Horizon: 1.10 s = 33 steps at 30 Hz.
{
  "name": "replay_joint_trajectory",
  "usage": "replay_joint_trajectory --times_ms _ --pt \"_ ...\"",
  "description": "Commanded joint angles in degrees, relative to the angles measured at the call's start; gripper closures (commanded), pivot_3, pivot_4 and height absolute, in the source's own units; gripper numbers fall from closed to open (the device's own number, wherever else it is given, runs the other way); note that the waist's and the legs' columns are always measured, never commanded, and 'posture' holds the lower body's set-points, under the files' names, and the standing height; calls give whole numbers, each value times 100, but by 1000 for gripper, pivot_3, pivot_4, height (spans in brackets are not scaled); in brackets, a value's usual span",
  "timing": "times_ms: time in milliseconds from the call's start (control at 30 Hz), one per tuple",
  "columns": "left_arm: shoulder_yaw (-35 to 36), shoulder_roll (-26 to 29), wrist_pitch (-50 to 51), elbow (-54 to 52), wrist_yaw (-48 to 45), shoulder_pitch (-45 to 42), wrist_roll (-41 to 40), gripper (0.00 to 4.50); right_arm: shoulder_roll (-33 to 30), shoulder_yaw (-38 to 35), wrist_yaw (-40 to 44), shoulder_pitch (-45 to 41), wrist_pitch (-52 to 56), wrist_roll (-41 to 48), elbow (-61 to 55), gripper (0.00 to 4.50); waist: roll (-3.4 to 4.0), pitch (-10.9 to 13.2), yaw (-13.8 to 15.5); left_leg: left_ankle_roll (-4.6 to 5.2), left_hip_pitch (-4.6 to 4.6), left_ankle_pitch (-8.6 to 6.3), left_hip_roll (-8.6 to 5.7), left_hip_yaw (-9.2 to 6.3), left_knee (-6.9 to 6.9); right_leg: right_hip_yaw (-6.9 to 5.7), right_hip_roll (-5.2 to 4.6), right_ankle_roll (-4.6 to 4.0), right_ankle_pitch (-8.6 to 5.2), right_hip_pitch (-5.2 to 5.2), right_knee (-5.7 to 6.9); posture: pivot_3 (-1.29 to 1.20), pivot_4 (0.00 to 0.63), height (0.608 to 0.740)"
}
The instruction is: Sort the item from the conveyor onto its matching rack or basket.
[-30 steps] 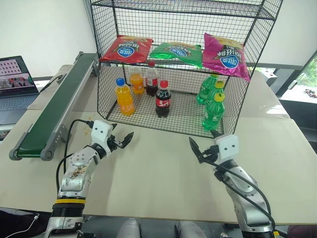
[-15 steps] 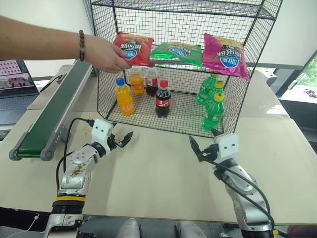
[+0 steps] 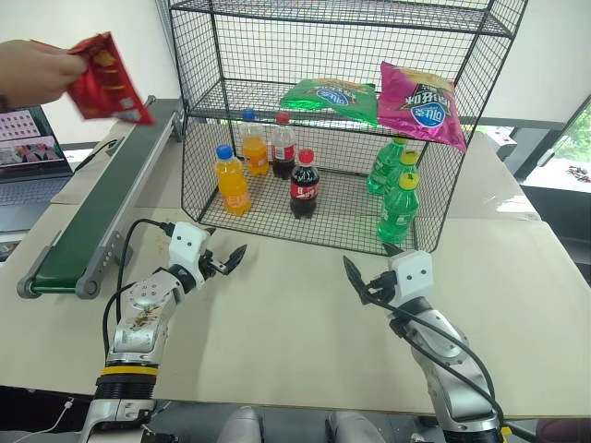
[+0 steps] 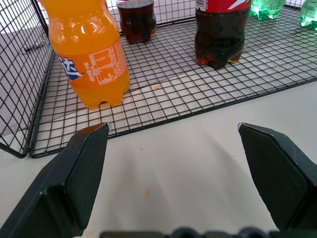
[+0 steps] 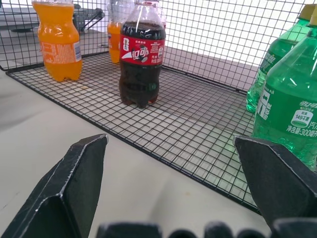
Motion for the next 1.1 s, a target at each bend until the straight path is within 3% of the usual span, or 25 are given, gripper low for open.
replay_joint_trajectory --times_ms 33,500,800,867,1100 --pt "130 76 -89 -273 31 17 -53 81 0 -36 11 -65 -49 38 -109 0 0 0 1 0 0 0 0 0 0 0 0 0 0 0 0 0 150 738" --pt "411 317 -2 -437 -237 254 -378 81 -14 15 82 -181 22 53 -124 0 0 0 -19 0 0 0 1 0 -1 0 0 0 0 -1 0 0 150 738" --pt "1009 833 995 -2085 -560 1220 -1362 81 -389 -166 860 -554 163 638 -143 0 0 3 -93 0 -1 -1 5 1 -2 0 -1 -1 -1 -1 -1 0 150 738" --pt "1375 902 1433 -2526 -455 1529 -1801 81 -514 -245 1111 -782 302 928 -147 0 -1 5 -129 0 1 -1 6 0 -2 -1 -1 -1 -1 0 0 0 150 738" --pt "3663 578 3023 -3404 898 2551 -4764 81 -1016 -93 2686 -1659 876 2349 -232 0 -8 12 -203 15 5 -10 13 -3 -2 -6 0 0 -4 2 1 0 150 738"
